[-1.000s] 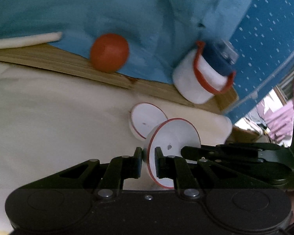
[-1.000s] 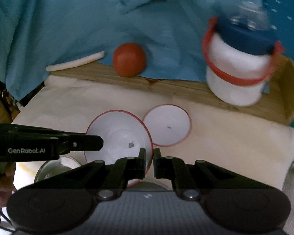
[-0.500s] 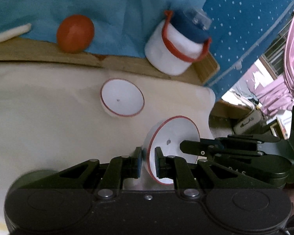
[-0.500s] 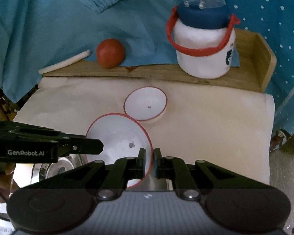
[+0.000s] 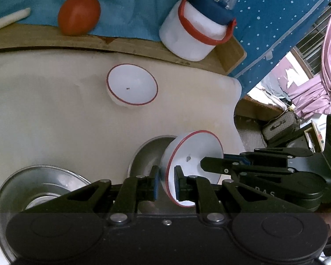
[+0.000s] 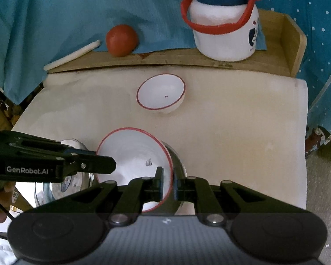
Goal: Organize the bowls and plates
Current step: 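Lift the white bowl with both grippers and carry it into the steel bowl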
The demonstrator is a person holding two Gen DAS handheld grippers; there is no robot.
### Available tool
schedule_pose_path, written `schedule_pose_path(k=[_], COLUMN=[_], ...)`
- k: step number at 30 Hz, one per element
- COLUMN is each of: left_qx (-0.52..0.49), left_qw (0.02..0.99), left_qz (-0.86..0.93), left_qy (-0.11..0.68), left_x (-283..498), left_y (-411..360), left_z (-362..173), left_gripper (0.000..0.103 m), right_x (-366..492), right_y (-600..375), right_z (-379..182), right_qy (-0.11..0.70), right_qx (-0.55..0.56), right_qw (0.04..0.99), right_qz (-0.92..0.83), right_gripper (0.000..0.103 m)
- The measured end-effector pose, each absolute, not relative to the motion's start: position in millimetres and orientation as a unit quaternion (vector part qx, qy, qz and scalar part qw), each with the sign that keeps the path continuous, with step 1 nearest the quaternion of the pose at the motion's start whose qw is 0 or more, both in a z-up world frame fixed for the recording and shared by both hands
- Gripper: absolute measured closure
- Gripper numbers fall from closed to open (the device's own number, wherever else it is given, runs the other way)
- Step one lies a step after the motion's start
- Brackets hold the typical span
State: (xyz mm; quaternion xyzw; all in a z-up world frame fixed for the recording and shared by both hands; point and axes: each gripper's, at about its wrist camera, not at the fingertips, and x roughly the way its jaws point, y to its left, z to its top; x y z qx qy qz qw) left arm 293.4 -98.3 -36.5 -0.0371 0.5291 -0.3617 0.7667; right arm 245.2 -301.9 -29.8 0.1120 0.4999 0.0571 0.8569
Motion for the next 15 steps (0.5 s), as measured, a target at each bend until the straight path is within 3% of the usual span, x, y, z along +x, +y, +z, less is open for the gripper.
schedule_pose_path(k=[15], left_qx=[-0.015], left_qw=[0.76], left_qz=[-0.337], left_qy=[0.556], left_x=[297.1], left_y=[-102.3], left_z=[-46.2], left_gripper=[0.086], right_x=[252.9], right_y=[-296.0], right_z=[-37.9], right_qy=[0.527], right_qx=[0.111], right_qw=[0.839], right_qz=[0.083], right_gripper=[0.09])
